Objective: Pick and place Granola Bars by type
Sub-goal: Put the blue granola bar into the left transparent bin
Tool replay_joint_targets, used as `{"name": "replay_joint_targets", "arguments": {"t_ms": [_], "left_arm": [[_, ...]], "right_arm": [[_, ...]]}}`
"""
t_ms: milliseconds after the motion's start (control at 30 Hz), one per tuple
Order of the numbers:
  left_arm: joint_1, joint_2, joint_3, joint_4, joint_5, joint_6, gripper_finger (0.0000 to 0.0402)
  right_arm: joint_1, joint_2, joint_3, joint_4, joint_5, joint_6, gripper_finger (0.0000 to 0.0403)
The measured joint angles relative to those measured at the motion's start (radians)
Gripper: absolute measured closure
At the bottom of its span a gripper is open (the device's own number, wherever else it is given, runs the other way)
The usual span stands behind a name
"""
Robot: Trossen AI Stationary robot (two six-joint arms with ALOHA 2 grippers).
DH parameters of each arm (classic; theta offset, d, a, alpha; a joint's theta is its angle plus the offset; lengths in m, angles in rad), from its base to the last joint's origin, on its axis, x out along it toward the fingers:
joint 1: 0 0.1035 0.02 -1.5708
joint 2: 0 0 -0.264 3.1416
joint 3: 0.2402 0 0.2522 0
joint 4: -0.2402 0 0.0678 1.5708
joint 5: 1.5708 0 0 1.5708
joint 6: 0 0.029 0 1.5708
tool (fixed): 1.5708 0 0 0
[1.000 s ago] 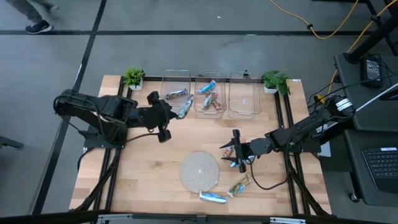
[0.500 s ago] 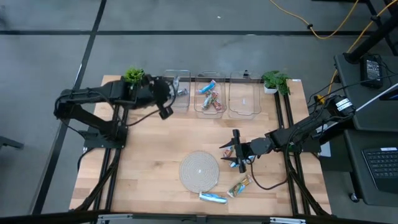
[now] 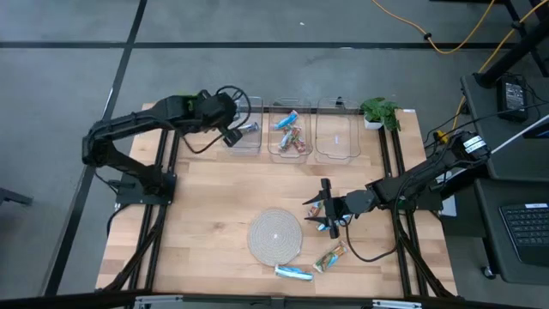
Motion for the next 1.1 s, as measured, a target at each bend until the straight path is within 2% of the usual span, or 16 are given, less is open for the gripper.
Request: {"name": "replay_joint_targets", "arguments": {"t_ms": [267,400,733,1100], "left_arm": [[0.102,0.163,0.000,0.005,0.005,0.074,0.0400],[0.138,0.243,0.000,0.022,0.042,0.106,0.0400],[0.179,0.393,0.000,0.119,0.100,0.159,0.0400],[0.202,0.497,0.000,0.114,0.124,0.159,0.0400]], "right_arm": [[0.000,0.000,0.000,-0.001,0.000,0.002,0.0187],[0.000,0.000,0.000,-0.008,0.000,0.003,0.0187],[0.000,0.000,0.000,-0.020,-0.001,0.006,0.0187],[0.000,0.000,0.000,-0.044,-0.001,0.031,0.0187]]}}
